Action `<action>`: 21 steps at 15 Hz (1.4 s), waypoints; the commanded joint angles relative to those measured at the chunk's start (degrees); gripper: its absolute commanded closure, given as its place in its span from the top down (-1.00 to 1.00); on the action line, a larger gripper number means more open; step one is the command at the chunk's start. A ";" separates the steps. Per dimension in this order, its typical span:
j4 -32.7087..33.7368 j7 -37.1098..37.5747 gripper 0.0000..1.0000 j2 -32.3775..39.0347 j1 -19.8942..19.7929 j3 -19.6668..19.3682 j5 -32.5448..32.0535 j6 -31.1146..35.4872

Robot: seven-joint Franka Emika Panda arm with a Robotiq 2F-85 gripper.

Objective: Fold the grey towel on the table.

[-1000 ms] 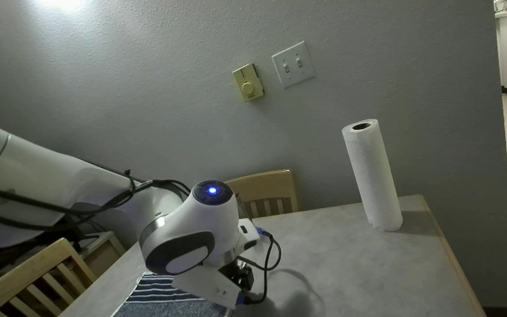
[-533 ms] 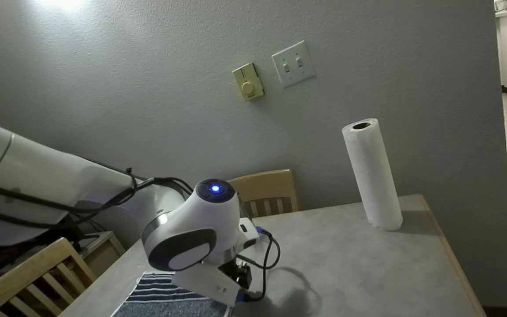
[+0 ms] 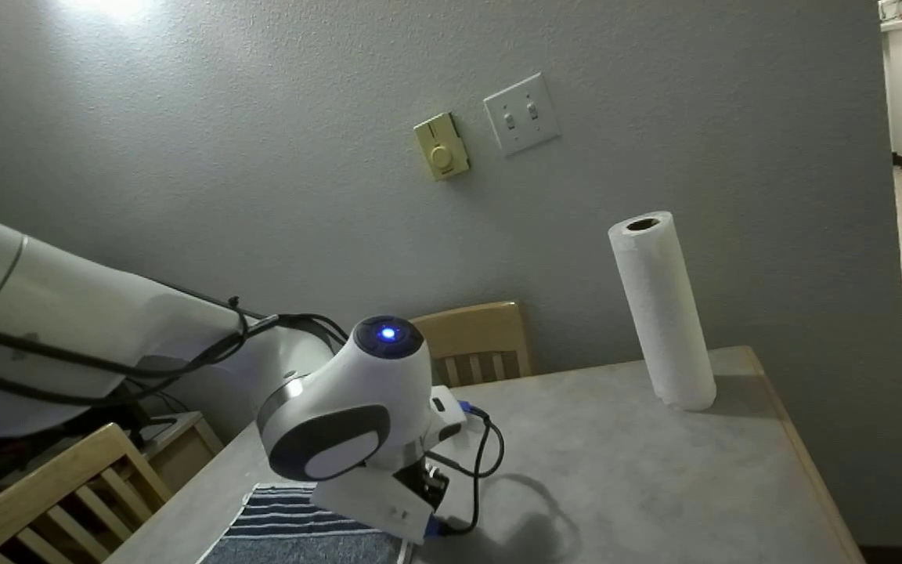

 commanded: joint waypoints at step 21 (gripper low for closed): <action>-7.98 21.81 -0.96 -13.47 13.79 -11.10 -9.44 3.22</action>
